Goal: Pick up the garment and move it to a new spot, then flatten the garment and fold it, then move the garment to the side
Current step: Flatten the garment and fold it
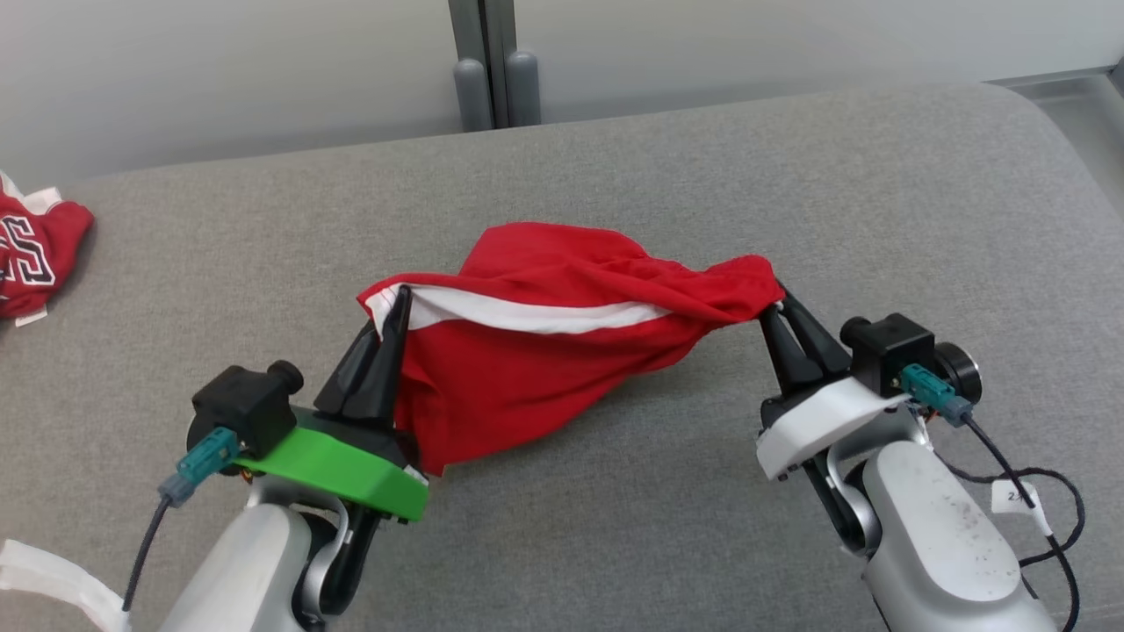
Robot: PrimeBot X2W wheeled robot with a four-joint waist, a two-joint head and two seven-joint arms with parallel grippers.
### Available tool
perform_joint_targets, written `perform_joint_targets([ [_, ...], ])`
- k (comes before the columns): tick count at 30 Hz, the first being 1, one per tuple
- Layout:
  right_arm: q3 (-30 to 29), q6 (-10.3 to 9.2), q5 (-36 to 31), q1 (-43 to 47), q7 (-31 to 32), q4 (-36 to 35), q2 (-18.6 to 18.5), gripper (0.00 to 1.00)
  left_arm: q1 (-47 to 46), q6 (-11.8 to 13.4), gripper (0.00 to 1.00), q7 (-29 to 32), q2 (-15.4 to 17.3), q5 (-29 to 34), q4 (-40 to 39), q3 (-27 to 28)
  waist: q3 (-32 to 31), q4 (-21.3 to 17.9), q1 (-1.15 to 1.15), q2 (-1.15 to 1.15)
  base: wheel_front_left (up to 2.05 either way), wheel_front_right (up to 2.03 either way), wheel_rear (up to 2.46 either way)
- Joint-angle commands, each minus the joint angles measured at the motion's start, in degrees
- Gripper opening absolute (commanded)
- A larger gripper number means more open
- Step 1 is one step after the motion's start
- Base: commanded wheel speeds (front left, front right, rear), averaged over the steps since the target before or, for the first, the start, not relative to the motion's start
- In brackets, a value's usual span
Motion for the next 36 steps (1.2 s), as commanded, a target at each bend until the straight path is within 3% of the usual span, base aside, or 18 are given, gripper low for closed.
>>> perform_joint_targets([
  [1,-0.29,-0.08,-0.77,0.83,0.98,-3.17,-0.70,0.00,-1.08,-0.19,0.00,0.35,1.23,0.80,-1.88,0.20,-2.21,-1.23,0.00,0.00,0.00,0.00,0.00],
  [13,-4.03,-0.08,-2.86,-1.04,15.47,-35.34,-5.31,0.00,-8.39,0.35,0.00,8.17,8.45,0.61,-22.83,3.73,-5.71,-3.18,0.00,0.00,0.00,0.00,0.00],
  [19,-6.49,-0.08,-3.38,-2.00,20.53,-43.41,-5.86,0.00,-10.83,0.50,0.00,12.18,10.13,-0.82,-26.18,4.21,-3.50,-3.53,0.00,0.00,0.00,0.00,0.00],
  [26,-5.35,-0.08,-1.39,-6.25,23.50,-39.53,-5.56,0.00,-15.63,-0.30,0.00,13.20,9.51,-4.30,-20.49,4.88,4.10,-3.34,0.00,0.00,0.00,0.00,0.00],
  [31,-2.84,-0.08,-1.10,-19.43,21.49,-29.06,-4.65,0.00,-27.06,-1.23,0.00,11.81,11.23,-2.36,-12.31,4.63,11.58,-3.61,0.00,0.00,0.00,0.00,0.00],
  [36,-4.76,-0.08,-4.76,-35.52,14.95,-16.83,-1.94,0.00,-42.64,-1.59,0.00,7.33,12.05,0.45,-3.68,4.50,17.42,-3.75,0.00,0.00,0.00,0.00,0.00],
])
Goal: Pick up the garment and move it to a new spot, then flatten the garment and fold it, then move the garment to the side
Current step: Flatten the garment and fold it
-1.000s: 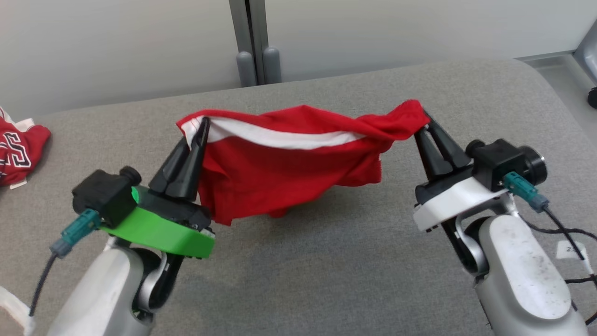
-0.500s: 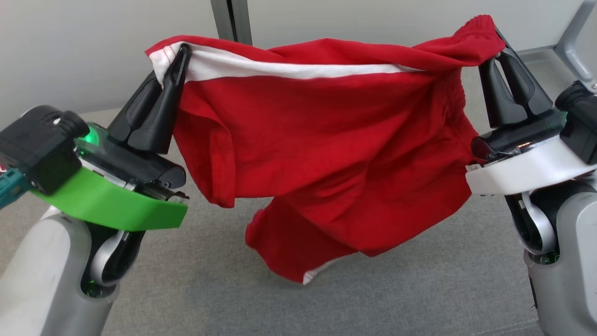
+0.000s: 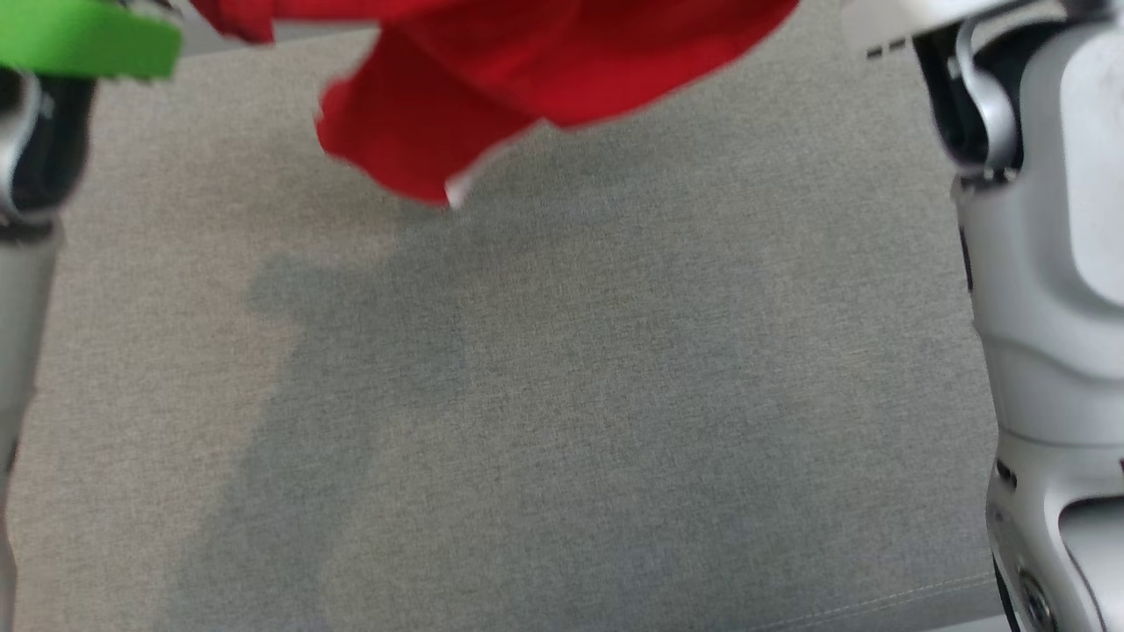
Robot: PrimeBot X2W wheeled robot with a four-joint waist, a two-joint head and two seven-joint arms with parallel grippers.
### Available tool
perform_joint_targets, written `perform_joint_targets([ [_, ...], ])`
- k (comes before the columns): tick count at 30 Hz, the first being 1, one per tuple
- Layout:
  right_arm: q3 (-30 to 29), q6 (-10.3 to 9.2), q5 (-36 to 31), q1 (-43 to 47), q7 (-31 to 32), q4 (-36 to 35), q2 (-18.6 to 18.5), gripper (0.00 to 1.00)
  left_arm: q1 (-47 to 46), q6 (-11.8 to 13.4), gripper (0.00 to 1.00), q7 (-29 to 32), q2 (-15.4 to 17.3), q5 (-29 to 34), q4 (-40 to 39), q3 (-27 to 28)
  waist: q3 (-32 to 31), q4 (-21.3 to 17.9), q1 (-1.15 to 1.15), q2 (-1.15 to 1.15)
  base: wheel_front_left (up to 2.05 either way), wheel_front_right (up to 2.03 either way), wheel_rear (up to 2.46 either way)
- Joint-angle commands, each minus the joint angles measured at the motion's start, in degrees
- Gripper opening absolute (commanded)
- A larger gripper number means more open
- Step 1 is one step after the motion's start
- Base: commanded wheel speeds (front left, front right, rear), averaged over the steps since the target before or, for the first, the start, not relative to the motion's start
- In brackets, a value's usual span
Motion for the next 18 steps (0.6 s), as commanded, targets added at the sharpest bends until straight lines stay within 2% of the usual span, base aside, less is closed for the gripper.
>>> perform_joint_targets([
  [1,-1.05,-0.08,-1.28,-3.37,-2.13,3.47,0.59,0.00,-4.42,-0.14,0.00,-1.80,0.15,1.06,2.25,-0.30,7.87,-0.13,0.00,0.00,0.00,0.00,0.00],
  [5,-3.57,-0.08,-3.64,-9.68,-6.71,12.85,1.60,0.00,-12.48,-0.19,0.00,-4.91,-0.57,1.59,8.34,-4.29,10.97,0.46,0.00,0.00,0.00,0.00,0.00],
  [8,-3.78,-0.08,-3.01,-11.14,-9.34,18.99,1.81,0.00,-14.37,-0.20,0.00,-6.95,-1.30,0.02,11.88,-8.10,12.93,1.06,0.00,0.00,0.00,0.00,0.00],
  [14,-2.64,-0.08,-3.36,-9.16,-13.49,29.43,1.74,0.00,-9.94,-0.21,0.00,-9.91,-2.79,-3.90,15.55,-12.23,16.06,1.63,0.00,0.00,0.00,0.00,0.00],
  [18,-2.47,-0.08,-2.65,-7.09,-15.37,32.69,1.75,0.00,-4.77,-0.21,0.00,-10.26,-3.91,-4.89,12.19,-10.38,16.76,1.60,0.00,0.00,0.00,0.00,0.00],
])
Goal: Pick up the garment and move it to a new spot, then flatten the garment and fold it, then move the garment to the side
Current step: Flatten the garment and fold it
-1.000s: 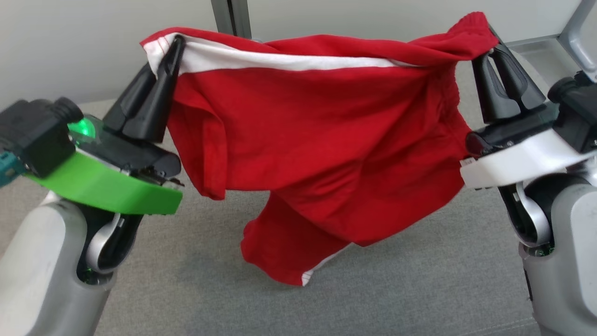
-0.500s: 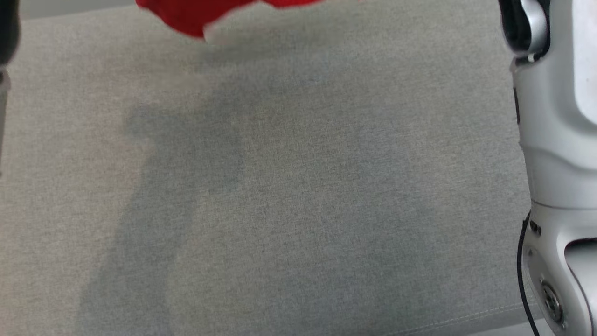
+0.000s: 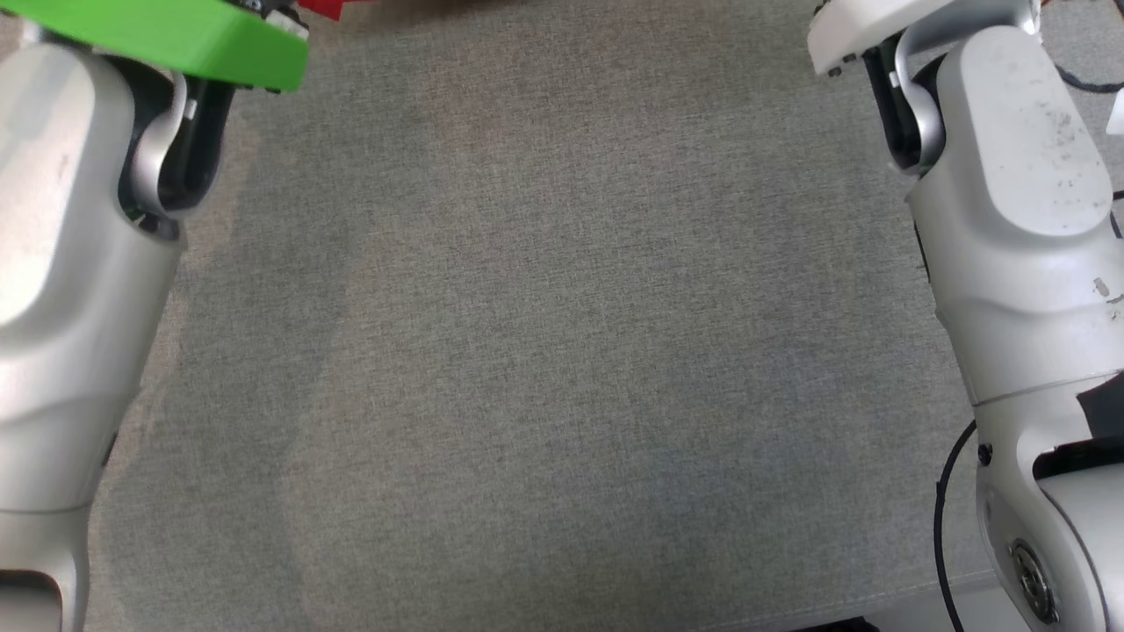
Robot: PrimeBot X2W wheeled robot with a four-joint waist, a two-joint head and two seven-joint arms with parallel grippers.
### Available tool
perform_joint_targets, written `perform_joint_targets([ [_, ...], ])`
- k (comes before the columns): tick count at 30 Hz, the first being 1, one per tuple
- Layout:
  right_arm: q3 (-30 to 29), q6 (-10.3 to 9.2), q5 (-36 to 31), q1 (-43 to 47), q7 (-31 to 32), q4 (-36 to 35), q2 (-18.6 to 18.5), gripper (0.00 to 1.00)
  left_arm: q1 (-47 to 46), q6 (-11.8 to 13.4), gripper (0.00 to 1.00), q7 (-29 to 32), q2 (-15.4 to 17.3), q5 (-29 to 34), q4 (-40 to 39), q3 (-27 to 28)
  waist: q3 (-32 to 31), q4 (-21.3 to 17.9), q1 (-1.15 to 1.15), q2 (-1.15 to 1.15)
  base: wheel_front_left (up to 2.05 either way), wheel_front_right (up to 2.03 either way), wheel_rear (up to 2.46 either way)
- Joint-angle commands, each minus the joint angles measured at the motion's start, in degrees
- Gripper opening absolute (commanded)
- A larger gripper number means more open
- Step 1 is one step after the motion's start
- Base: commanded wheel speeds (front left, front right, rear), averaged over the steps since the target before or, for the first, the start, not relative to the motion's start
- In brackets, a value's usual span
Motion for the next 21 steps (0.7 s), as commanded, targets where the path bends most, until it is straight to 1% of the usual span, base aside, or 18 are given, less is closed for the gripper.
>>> perform_joint_targets([
  [1,0.20,-0.08,0.50,1.38,-0.63,0.36,-0.21,0.00,2.67,-0.09,0.00,-0.24,-0.26,0.40,-1.66,1.20,1.04,0.34,-0.02,0.00,0.00,0.00,0.00],
  [5,0.77,-0.08,1.40,5.56,-1.08,-1.12,-0.27,0.00,10.23,-0.09,0.00,-0.25,-1.52,1.86,-7.78,4.95,0.01,0.02,-0.02,0.00,0.00,0.00,0.00],
  [10,1.34,-0.08,2.77,14.28,-1.10,-8.80,-0.24,0.00,20.42,-0.10,0.00,-0.25,-3.14,4.00,-14.67,8.46,-2.70,-0.08,-0.02,0.00,0.00,0.00,0.00],
  [13,1.63,-0.08,3.15,20.07,-1.12,-13.30,-0.22,0.00,26.09,-0.11,0.00,-0.25,-3.87,5.03,-18.08,9.58,-4.95,-0.06,-0.02,0.00,0.00,0.00,0.00],
  [21,2.22,-0.08,3.86,37.76,-1.12,-24.74,-0.23,0.00,41.49,-0.10,0.00,-0.20,-5.69,7.28,-27.15,11.50,-13.90,-0.43,-0.02,0.00,0.00,0.00,0.00],
])
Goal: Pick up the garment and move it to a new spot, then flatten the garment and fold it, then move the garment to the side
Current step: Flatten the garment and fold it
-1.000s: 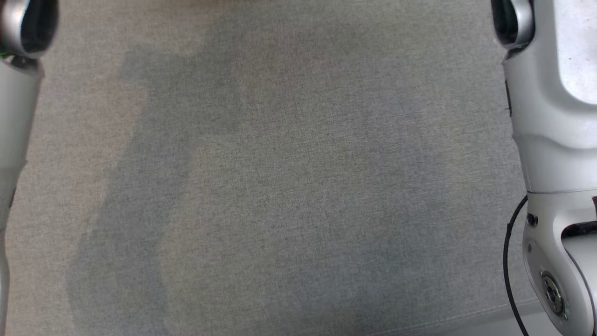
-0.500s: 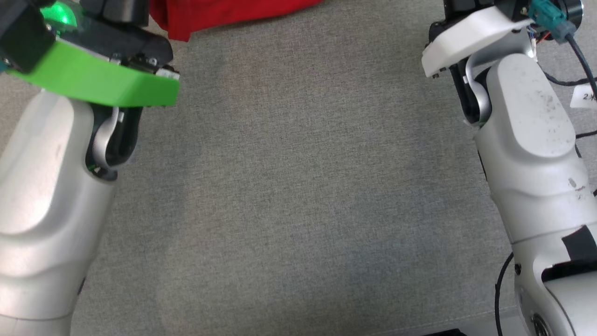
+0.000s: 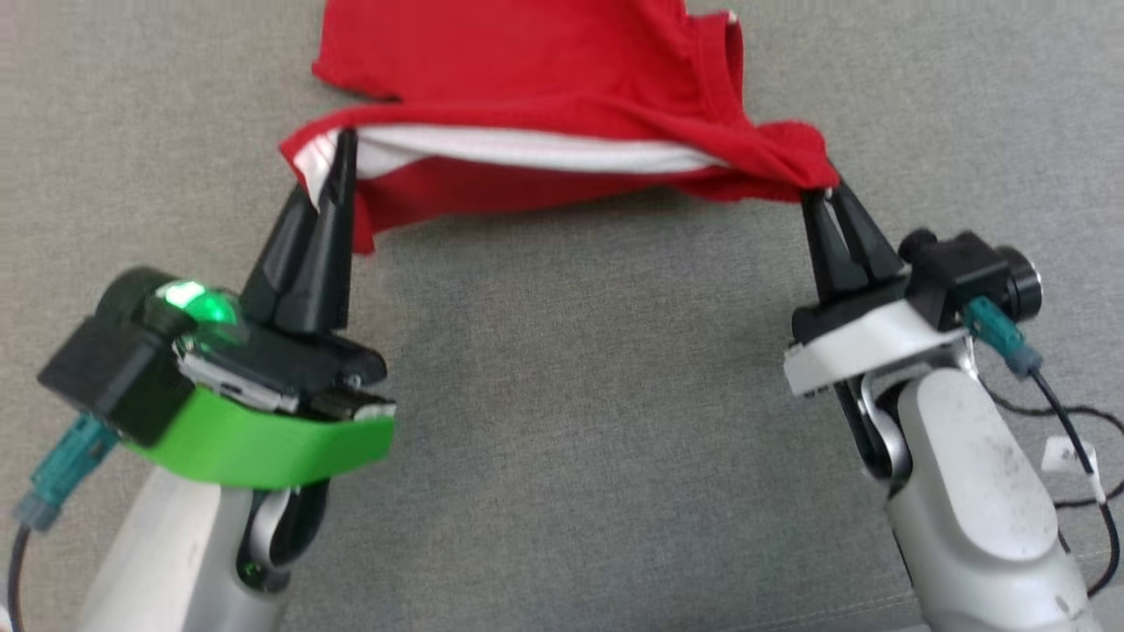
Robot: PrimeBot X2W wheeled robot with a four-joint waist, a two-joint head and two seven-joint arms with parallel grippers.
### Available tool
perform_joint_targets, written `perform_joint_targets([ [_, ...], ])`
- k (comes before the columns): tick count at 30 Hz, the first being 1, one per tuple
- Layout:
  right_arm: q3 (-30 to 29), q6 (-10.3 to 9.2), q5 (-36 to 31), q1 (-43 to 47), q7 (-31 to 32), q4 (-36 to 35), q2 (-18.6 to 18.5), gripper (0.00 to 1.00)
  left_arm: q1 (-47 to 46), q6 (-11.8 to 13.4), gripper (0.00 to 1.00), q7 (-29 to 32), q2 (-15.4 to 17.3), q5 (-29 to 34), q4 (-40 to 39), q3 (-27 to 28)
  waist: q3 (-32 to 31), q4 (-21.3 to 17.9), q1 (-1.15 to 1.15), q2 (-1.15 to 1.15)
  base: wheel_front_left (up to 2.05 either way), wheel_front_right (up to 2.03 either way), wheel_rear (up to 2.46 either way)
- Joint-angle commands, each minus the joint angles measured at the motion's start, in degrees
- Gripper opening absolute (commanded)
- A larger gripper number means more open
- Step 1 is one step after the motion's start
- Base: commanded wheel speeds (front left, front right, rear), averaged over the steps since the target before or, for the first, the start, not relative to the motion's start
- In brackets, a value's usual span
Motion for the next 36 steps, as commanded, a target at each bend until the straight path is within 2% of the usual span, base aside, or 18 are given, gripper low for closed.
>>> perform_joint_targets([
  [1,-0.10,-0.08,0.55,3.60,-0.09,-2.01,-0.24,0.00,3.26,-0.11,0.00,-0.03,-0.41,0.49,-1.55,0.42,-5.92,-0.42,0.00,0.00,0.00,0.00,0.00],
  [5,-0.55,-0.08,0.72,12.39,2.54,-9.43,-0.24,0.00,11.20,-0.11,0.00,-0.04,-0.82,1.30,-5.79,1.19,-9.75,-0.84,0.00,0.00,0.00,0.00,0.00],
  [7,-1.24,-0.08,0.65,18.49,5.54,-15.55,-0.24,0.00,16.17,-0.11,0.00,-0.04,-0.79,1.86,-8.46,1.76,-11.64,-1.09,0.00,0.00,0.00,0.00,0.00],
  [10,-2.07,-0.08,0.01,23.58,8.88,-21.06,-0.23,0.00,20.18,-0.11,0.00,-0.04,-0.34,1.44,-9.47,1.80,-12.80,-1.28,0.00,0.00,0.00,0.00,0.00],
  [15,-2.04,-0.08,0.52,27.09,12.86,-24.26,-0.22,0.00,22.37,-0.11,0.00,-0.04,-0.20,-0.89,-6.87,0.96,-12.79,-1.56,0.00,0.00,0.00,0.00,0.00],
  [23,-0.74,-0.08,1.33,21.25,14.39,-17.34,-0.22,0.00,14.20,-0.11,0.00,-0.04,1.21,-4.48,2.41,-2.30,-8.31,-1.09,0.00,0.00,0.00,0.00,0.00],
  [36,0.33,-0.08,0.73,0.96,12.70,-2.02,-0.23,0.00,-13.57,-0.12,0.00,-0.03,3.15,-8.69,25.27,-9.89,3.57,-1.71,0.00,0.00,0.00,0.00,0.00],
])
